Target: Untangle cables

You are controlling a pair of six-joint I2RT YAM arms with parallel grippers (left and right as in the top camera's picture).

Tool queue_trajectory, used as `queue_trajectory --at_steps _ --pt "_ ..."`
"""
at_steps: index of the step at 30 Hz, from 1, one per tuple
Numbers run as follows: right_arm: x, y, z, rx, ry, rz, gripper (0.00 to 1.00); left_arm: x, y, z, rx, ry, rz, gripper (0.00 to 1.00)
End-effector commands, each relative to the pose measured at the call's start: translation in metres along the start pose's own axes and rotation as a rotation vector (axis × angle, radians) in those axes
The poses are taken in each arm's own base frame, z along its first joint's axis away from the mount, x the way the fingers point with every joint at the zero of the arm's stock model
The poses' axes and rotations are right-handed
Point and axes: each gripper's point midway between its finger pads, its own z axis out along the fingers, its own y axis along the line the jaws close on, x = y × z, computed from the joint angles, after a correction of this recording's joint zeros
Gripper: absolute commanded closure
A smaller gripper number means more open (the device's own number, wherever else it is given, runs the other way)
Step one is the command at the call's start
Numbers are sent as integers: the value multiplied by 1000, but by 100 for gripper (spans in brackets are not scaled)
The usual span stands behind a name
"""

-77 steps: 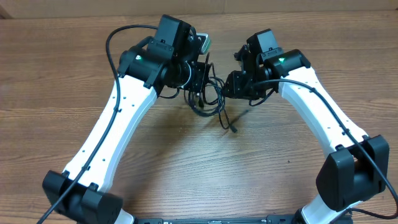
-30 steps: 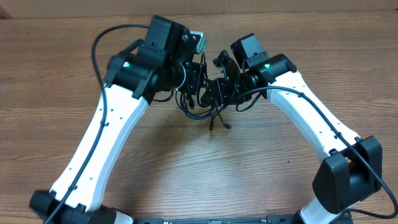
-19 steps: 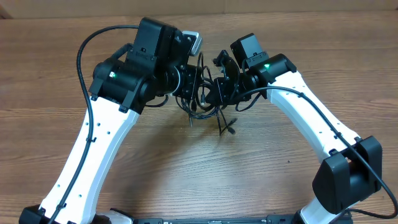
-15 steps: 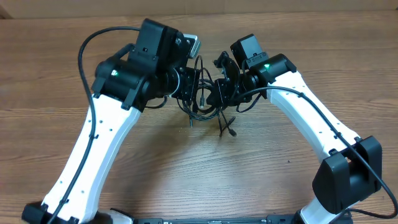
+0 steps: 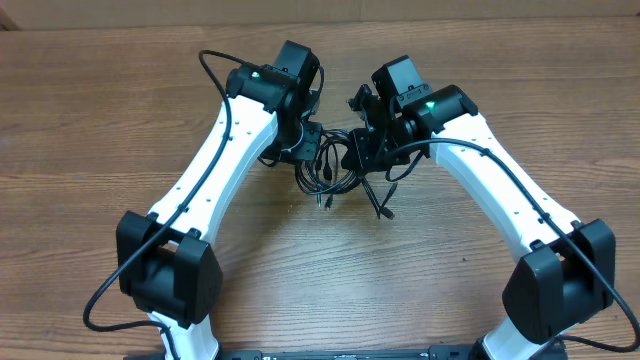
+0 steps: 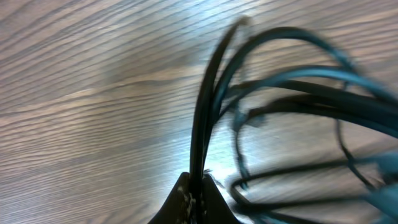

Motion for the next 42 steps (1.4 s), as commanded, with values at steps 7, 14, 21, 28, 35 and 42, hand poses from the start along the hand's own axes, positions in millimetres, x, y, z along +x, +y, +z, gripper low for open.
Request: queue_trajectory --at_steps 7,14,21,28,35,42 --pt "-28 -24 -67 161 -218 108 90 6 69 -7 -212 22 -122 96" --pt "-19 -80 -86 357 -229 267 91 14 103 -12 -217 54 -216 96" --pt "-1 -116 -102 545 -207 348 91 15 121 -32 -218 4 -264 96" --pt "15 -148 -125 768 -219 427 82 16 139 -82 -214 -149 -329 96" --pt "18 -155 -133 821 -266 525 78 21 141 -138 -49 -333 -411 96" --pt "-6 -95 -90 402 -178 261 70 0 54 -163 389 -424 -116 96"
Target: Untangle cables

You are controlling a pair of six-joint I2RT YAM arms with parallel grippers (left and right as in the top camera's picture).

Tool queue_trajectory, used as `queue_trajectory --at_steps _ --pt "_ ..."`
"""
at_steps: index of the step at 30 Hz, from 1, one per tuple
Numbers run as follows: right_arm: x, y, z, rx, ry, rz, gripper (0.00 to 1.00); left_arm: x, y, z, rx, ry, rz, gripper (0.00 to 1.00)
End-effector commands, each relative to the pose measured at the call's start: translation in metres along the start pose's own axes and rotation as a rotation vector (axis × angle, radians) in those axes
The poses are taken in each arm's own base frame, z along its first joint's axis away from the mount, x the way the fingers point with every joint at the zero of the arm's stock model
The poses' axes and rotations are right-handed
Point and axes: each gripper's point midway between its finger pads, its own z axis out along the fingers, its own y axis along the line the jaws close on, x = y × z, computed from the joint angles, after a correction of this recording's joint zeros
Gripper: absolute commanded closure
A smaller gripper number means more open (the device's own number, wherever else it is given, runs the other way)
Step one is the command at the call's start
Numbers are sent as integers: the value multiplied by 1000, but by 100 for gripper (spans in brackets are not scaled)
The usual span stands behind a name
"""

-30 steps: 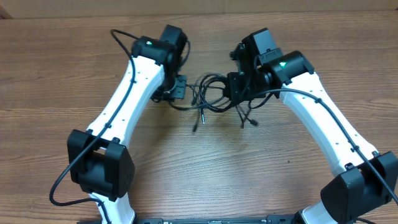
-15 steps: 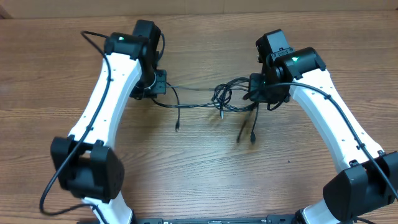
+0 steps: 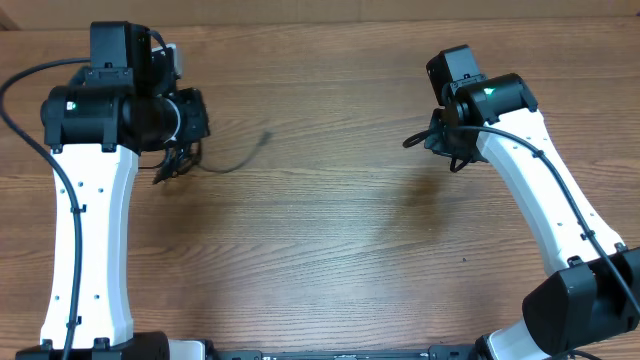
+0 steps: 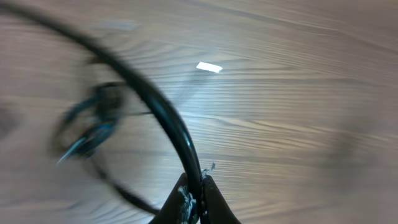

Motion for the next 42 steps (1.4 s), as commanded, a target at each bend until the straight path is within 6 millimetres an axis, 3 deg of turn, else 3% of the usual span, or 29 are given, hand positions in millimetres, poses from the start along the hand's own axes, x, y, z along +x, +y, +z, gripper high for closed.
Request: queue_trajectory --at_steps 1,4,7,10,13,16,18,20,22,24,29,32,34,37,42 --pt "8 63 -33 -387 23 -241 68 8 -78 -10 390 9 220 96" --pt "13 83 -43 -517 36 -303 60 9 -113 -20 536 -31 360 96" --pt "14 87 -46 -546 42 -304 57 13 -141 -29 652 -64 476 96" --pt "15 86 -45 -544 45 -305 53 14 -151 -33 688 -80 514 96" --pt "15 86 -45 -540 44 -305 53 12 -144 -30 660 -82 503 96" --pt "15 86 -45 -540 44 -305 53 9 -116 -15 497 -62 466 96" --pt "15 86 -45 -541 44 -305 52 10 -87 -1 323 -25 428 83" --pt "15 86 -45 -541 44 -304 52 14 -69 8 217 17 408 62" --pt "15 86 -45 -540 46 -304 52 21 -63 15 194 59 398 38" --pt "16 85 -45 -539 49 -304 51 25 -61 21 192 89 381 30" --pt "18 84 -44 -534 61 -304 51 31 -59 42 196 146 345 32" --pt "20 81 -43 -521 67 -302 50 37 -74 56 235 179 376 37" --pt "18 72 -38 -462 60 -294 50 41 -84 64 244 191 425 37" --pt "8 42 -26 -270 34 -161 48 45 -98 78 240 200 473 34" --pt "0 14 -19 -192 45 -21 45 52 -96 114 126 244 498 32"
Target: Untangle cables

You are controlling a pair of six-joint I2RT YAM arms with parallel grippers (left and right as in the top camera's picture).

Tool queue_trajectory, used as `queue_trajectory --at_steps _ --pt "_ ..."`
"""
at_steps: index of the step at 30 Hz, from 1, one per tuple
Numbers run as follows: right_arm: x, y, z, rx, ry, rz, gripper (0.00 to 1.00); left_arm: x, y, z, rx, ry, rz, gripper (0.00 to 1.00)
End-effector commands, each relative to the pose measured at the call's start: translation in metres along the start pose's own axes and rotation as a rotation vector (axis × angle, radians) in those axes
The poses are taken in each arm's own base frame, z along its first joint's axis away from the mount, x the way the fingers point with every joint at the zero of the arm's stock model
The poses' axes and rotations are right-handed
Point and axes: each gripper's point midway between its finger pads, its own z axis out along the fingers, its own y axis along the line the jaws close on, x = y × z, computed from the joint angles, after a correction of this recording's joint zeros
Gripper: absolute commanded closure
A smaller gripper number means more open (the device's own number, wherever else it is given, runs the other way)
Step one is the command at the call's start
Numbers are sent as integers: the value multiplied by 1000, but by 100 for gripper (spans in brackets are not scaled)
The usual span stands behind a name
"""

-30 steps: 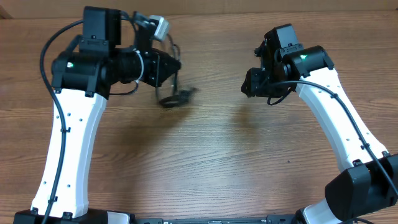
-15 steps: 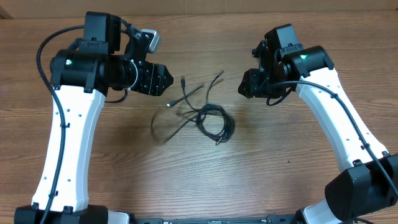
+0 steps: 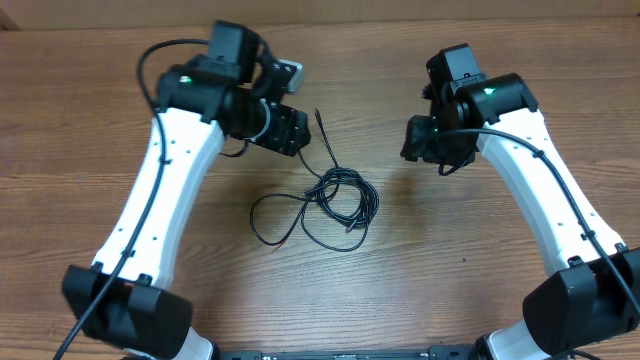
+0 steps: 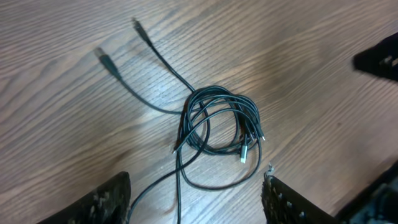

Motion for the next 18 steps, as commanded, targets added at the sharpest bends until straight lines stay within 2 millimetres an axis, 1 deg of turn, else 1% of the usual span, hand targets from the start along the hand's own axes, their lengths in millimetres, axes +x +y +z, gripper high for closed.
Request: queue_trajectory --at_steps 1,5,7,10,11,13,18 --pt "-18 -25 -22 50 -92 132 44 8 16 35 -98 88 -25 33" --pt "-19 -34 -22 10 -70 174 43 11 19 73 -91 151 -35 34" --pt "-19 -36 -23 4 -67 182 43 11 19 89 -88 167 -29 35" --pt "-19 -36 -23 0 -62 184 43 11 15 114 -58 184 -17 38" --pt "-18 -36 -23 0 -62 184 43 11 13 122 -49 190 -10 38" --pt "-18 -36 -23 1 -59 184 43 15 11 136 -42 211 -5 42" --pt "-16 -37 -23 3 -52 185 43 30 8 165 -32 281 2 44"
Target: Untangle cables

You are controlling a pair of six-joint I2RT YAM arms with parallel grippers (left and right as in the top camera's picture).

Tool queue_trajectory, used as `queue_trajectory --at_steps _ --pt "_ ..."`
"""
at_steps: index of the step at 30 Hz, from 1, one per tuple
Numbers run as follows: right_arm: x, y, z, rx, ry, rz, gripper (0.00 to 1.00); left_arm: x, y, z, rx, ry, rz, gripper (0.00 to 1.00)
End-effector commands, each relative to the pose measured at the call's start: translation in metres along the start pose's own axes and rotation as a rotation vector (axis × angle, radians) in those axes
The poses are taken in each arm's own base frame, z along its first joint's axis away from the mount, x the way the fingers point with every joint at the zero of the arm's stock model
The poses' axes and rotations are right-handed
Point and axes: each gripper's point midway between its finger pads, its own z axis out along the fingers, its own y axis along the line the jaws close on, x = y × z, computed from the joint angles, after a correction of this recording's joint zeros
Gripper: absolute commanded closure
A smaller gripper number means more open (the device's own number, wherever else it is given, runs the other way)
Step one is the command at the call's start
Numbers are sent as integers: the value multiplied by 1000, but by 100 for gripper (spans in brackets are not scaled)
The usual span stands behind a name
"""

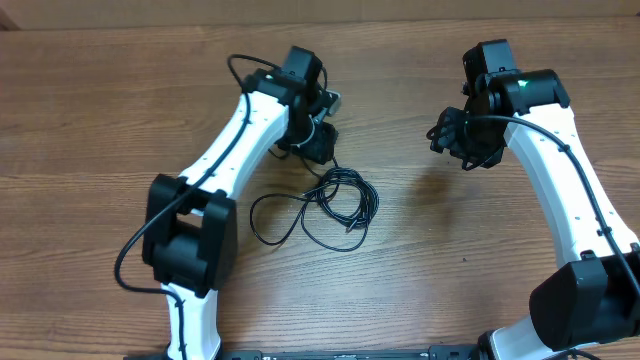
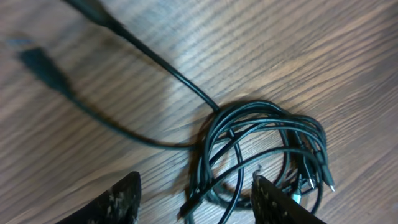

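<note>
A black cable (image 1: pixel 340 203) lies on the wooden table as a coil, with a wide loop (image 1: pixel 272 218) spreading to its left. In the left wrist view the coil (image 2: pixel 261 146) is a bundle of several turns, and two plug ends (image 2: pixel 93 11) run off toward the upper left. My left gripper (image 1: pixel 318 150) (image 2: pixel 196 202) hangs open just above the coil's near edge, with strands lying between its fingers (image 2: pixel 118 199). My right gripper (image 1: pixel 452 138) is off to the right, above bare wood. It shows only as a dark shape, so its jaws cannot be read.
The wooden table (image 1: pixel 420 260) reaches to every edge of the overhead view. A pale wall strip (image 1: pixel 120 12) runs along the back. The white arm links slant in from the lower left and lower right.
My left gripper, still open, has come closer to the coil, which now fills its view. The right gripper has shifted a little to the right. The cable lies as it did.
First both grippers met at the table's middle in a tangled bundle, the left shut on strands. Then the arms were far apart, the left shut on one cable. Later the left was open above a coil lying on the table, and now sits low over it.
</note>
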Motion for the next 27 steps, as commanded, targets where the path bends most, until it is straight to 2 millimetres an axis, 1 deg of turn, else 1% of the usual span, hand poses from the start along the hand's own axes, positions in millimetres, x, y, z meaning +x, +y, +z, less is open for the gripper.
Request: queue_trajectory --at_steps 1,5,8,13,15,20,24,27 --pt "-6 6 -20 -30 -55 0 43 10 -6 27 18 67 1 44" --pt "-5 5 -20 -29 -53 0 43 17 -6 47 16 114 0 48" --pt "-4 5 -19 -27 -49 0 43 20 -4 56 15 132 -3 51" --pt "-3 4 -19 -25 -45 0 43 25 3 66 -14 158 -5 53" --pt "-3 4 -19 -25 -45 1 43 28 3 70 -14 171 -8 55" --pt "-3 4 -19 -25 -45 1 43 31 4 74 -13 186 -12 58" --pt "-3 4 -19 -25 -44 1 43 33 4 74 -13 189 -12 68" --pt "-2 4 -19 -23 -40 1 43 36 4 75 -13 199 -14 68"
